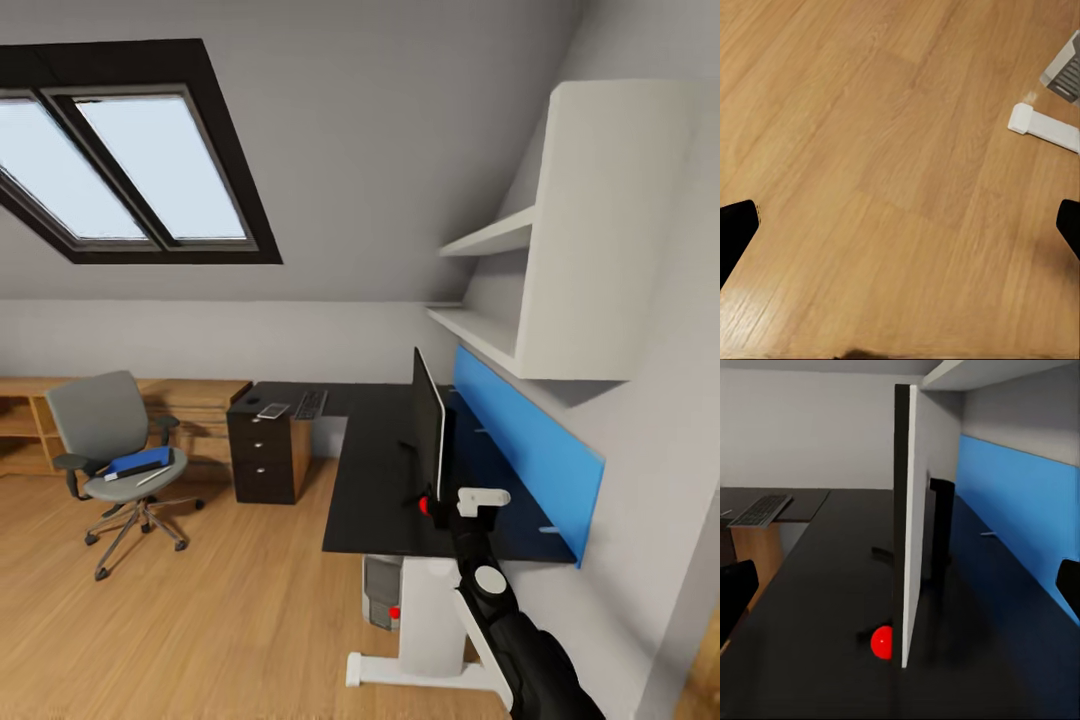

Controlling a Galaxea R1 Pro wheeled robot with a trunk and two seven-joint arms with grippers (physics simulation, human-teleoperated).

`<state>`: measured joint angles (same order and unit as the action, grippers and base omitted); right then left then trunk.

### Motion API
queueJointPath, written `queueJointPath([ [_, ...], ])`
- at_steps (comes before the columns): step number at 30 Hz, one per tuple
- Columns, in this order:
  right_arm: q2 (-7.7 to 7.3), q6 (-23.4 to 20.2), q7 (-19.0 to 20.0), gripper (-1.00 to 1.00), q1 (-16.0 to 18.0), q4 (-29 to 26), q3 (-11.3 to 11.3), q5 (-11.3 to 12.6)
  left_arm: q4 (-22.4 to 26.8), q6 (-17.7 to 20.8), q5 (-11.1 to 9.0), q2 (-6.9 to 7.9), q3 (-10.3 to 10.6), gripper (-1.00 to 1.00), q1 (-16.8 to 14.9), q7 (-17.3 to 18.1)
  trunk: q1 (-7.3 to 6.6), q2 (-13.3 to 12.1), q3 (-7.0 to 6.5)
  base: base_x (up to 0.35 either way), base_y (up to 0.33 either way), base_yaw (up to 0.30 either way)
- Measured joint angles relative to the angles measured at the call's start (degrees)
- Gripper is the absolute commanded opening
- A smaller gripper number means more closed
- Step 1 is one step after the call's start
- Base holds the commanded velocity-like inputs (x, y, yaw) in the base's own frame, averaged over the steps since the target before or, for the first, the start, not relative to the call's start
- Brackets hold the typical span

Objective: In the bedroom, organize the workspace by keeping the computer under the desk, ensuring the monitor is on the desk, placing the keyboard on the desk next to the monitor, placing the mouse on the desk next to the keyboard, moving the folder from the swivel chair onto the desk next to the mouse, stacking the notebook on top of the folder with the pen on top of the notebook, and positioning the swivel chair next to the desk.

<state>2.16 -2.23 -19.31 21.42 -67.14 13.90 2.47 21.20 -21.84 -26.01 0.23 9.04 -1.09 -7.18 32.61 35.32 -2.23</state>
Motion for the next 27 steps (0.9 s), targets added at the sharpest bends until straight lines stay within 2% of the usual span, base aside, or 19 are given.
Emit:
queueJointPath([
  [7,0.08,1.75,-0.02,1.0,0.0,2.24,0.04,-0.03,0.0,0.04,-0.06,0.02,0.0,1.0,0.01,0.0,0.0,0.0,0.0,-0.333,0.0,0.0],
  [14,0.26,3.89,0.01,1.0,-0.01,7.63,0.2,0.01,-0.03,0.07,-0.13,0.18,-0.09,1.0,0.04,-0.07,0.0,0.0,0.0,-0.333,0.0,0.0],
  [15,0.43,7.59,0.09,1.0,-0.03,13.0,0.19,0.1,-0.04,0.06,-0.15,0.54,-0.13,1.0,-0.01,-0.04,0.0,0.0,0.01,-0.328,0.0,0.0],
  [17,0.54,10.36,0.14,1.0,-0.02,17.64,0.23,0.04,-0.03,0.06,-0.17,0.75,-0.13,1.0,0.0,-0.04,0.0,0.0,0.01,-0.246,0.0,0.0],
  [27,0.88,20.35,0.4,1.0,0.01,34.02,0.55,0.03,-0.02,-0.01,-0.11,1.47,-0.13,1.0,0.03,-0.03,-0.03,0.01,0.01,-0.079,0.0,0.0],
])
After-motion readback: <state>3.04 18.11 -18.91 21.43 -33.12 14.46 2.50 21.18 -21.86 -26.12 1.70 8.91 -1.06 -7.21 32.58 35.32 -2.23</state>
